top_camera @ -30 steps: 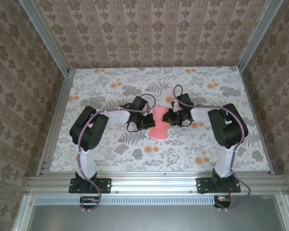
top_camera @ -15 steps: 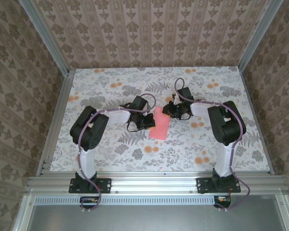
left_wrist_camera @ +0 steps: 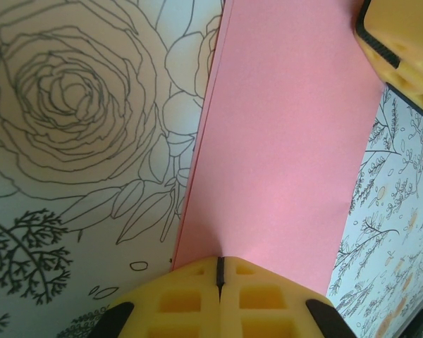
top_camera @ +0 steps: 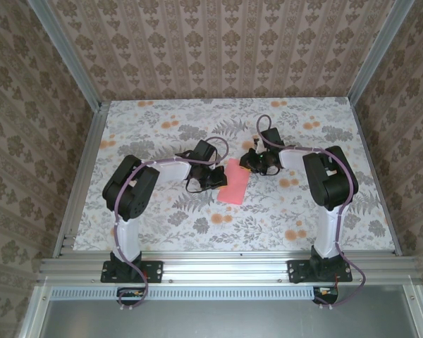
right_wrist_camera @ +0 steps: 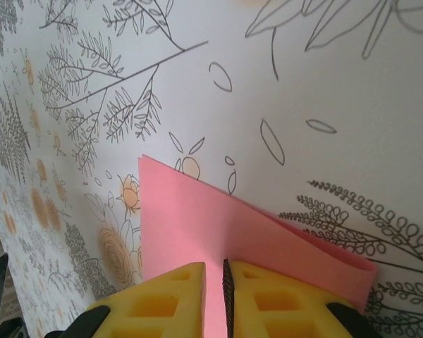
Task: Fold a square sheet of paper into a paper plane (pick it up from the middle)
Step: Fold the square sheet of paper in half at the center of the table.
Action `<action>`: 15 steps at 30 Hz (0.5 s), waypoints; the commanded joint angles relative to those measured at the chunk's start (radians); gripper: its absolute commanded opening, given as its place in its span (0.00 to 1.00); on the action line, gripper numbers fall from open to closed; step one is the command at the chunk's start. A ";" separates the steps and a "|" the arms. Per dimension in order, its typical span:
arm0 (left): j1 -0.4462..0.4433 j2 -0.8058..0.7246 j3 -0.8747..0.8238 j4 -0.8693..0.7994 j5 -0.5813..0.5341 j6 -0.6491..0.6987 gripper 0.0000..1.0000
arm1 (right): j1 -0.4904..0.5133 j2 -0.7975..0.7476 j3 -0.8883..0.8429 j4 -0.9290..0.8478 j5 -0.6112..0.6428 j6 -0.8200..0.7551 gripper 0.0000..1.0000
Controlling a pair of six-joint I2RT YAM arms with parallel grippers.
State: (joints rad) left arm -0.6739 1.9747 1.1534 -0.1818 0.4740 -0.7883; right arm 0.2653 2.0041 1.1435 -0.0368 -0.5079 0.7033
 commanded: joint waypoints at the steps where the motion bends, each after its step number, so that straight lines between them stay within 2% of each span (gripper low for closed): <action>1: -0.012 0.087 -0.055 -0.174 -0.115 0.027 0.03 | -0.022 0.003 0.016 -0.035 0.044 -0.028 0.17; 10: -0.011 0.085 -0.058 -0.177 -0.118 0.029 0.03 | -0.068 0.046 0.014 -0.021 0.062 -0.050 0.16; 15: -0.010 0.085 -0.055 -0.177 -0.118 0.028 0.03 | -0.075 -0.003 0.036 -0.058 0.090 -0.083 0.16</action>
State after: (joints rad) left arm -0.6739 1.9747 1.1534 -0.1822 0.4740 -0.7883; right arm 0.2192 2.0121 1.1545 -0.0452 -0.4969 0.6636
